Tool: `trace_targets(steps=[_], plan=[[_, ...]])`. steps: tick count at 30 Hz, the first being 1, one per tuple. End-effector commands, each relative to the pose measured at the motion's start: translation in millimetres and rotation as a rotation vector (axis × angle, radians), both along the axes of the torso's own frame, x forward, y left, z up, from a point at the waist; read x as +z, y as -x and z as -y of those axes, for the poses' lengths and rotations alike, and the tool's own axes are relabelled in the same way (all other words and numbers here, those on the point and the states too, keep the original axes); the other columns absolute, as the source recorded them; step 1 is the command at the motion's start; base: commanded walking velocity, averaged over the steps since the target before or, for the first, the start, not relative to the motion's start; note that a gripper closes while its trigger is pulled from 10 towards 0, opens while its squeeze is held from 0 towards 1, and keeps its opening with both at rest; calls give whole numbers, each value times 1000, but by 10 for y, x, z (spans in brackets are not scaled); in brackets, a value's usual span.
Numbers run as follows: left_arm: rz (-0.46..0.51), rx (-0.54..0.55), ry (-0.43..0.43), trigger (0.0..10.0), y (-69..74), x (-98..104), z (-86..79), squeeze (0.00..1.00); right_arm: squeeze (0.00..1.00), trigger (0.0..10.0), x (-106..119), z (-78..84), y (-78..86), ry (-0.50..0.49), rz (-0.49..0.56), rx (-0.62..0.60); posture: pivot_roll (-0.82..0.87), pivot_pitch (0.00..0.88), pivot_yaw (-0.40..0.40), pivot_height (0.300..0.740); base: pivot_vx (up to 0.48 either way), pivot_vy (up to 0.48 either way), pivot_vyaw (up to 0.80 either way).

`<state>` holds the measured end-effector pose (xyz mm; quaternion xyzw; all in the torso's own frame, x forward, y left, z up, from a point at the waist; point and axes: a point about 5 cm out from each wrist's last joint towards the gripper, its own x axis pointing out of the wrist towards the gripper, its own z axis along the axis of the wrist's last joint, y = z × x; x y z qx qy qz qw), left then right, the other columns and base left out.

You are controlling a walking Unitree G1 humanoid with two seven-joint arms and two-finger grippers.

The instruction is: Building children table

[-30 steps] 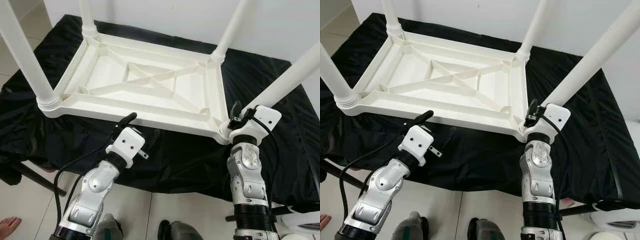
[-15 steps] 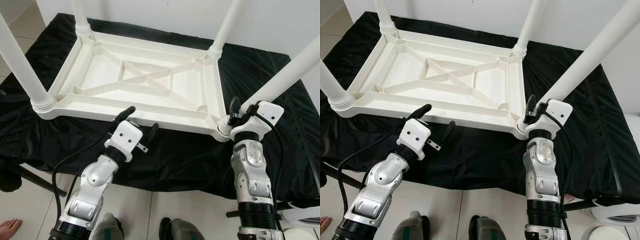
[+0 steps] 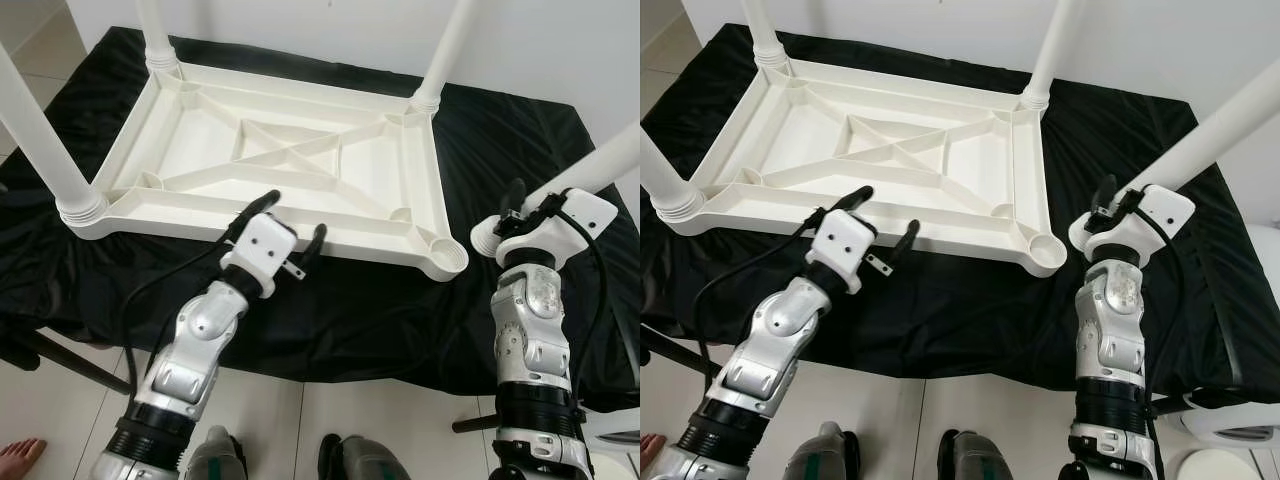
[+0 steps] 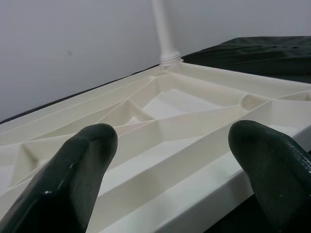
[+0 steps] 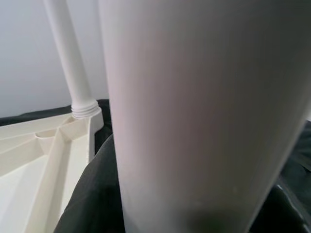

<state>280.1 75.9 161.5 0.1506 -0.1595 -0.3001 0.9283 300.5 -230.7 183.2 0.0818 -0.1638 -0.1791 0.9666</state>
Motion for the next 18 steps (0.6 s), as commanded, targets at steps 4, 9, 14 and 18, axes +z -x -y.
trace_targets(steps=[4, 9, 14, 18], plan=[[-72, -195, -69, 10000, 27, -90, 247, 0, 0, 10000, 1, 86, 20, 8, 8, -29, 31, 86, -75, 740, 0, 0, 0], [-117, -335, -122, 10000, 22, -115, 456, 0, 0, 10000, -30, 112, 44, 17, -1, -38, 23, 86, -69, 740, 0, 0, 0], [-143, -442, -190, 10000, 11, -135, 574, 0, 0, 10000, -51, 131, 63, 22, -8, -46, 19, 95, -69, 740, 0, 0, 0], [-159, -526, -290, 10000, -49, -188, 647, 0, 0, 10000, -65, 149, 76, 26, -14, -55, 19, 102, -66, 740, 0, 0, 0]])
